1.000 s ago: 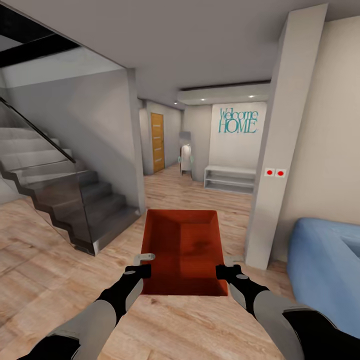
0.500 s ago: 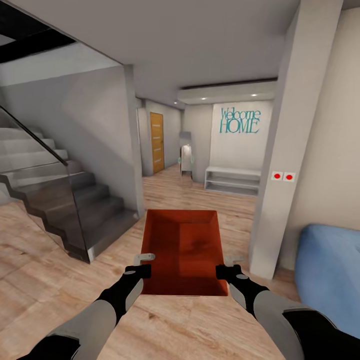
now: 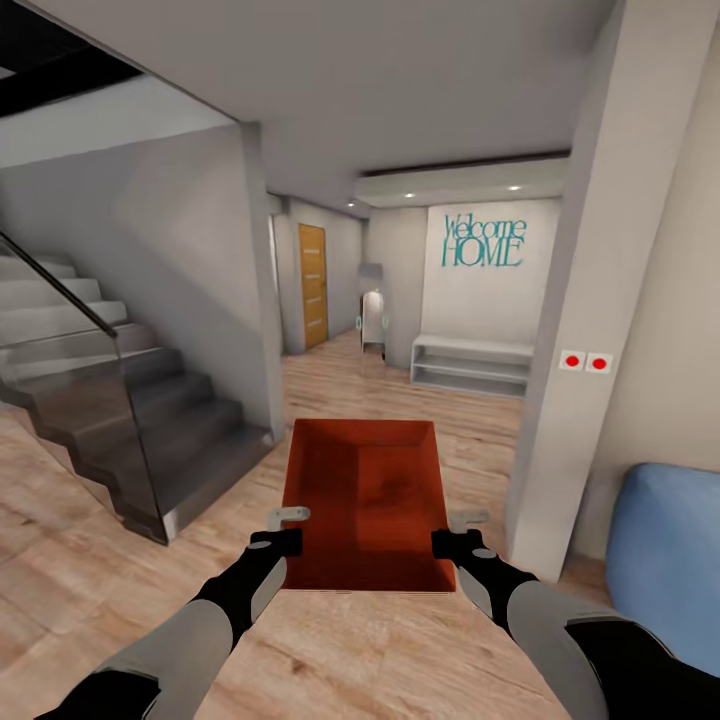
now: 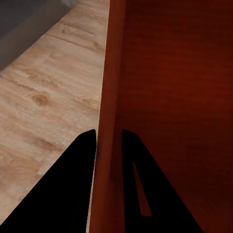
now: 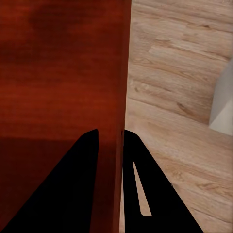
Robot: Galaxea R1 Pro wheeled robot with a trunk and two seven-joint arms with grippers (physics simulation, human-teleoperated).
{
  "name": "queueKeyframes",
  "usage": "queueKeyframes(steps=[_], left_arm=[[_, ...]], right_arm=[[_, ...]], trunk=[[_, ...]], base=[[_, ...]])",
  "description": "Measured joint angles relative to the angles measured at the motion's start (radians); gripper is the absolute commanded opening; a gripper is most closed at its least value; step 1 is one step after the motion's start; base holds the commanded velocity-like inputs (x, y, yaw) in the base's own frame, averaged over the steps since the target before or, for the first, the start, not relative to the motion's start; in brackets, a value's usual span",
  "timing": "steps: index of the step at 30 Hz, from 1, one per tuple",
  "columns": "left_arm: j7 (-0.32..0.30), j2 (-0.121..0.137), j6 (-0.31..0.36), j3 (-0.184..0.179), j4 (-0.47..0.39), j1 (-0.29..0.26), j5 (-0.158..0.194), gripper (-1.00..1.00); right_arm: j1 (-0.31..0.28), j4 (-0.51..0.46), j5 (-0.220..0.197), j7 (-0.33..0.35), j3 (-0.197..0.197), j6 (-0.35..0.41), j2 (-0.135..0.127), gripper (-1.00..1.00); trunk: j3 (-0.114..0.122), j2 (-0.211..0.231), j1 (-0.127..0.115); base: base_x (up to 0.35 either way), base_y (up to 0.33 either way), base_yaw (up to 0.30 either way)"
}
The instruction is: Move the two storage containers from the living room to the garage. In the garage, place one container on the floor and stack the other container on top of it (either order is fine).
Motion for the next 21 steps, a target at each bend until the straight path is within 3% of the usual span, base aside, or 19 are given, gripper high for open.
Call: queueKeyframes(steps=[21], left_arm=[[0.0, 0.002, 0.012, -0.003, -0.011, 0.0, -0.002, -1.0]], right_arm=[[0.0, 0.0, 0.0, 0.001, -0.005, 0.0, 0.001, -1.0]], trunk=[[0.012, 0.0, 0.0]], base=[[0.322, 0.0, 0.0]])
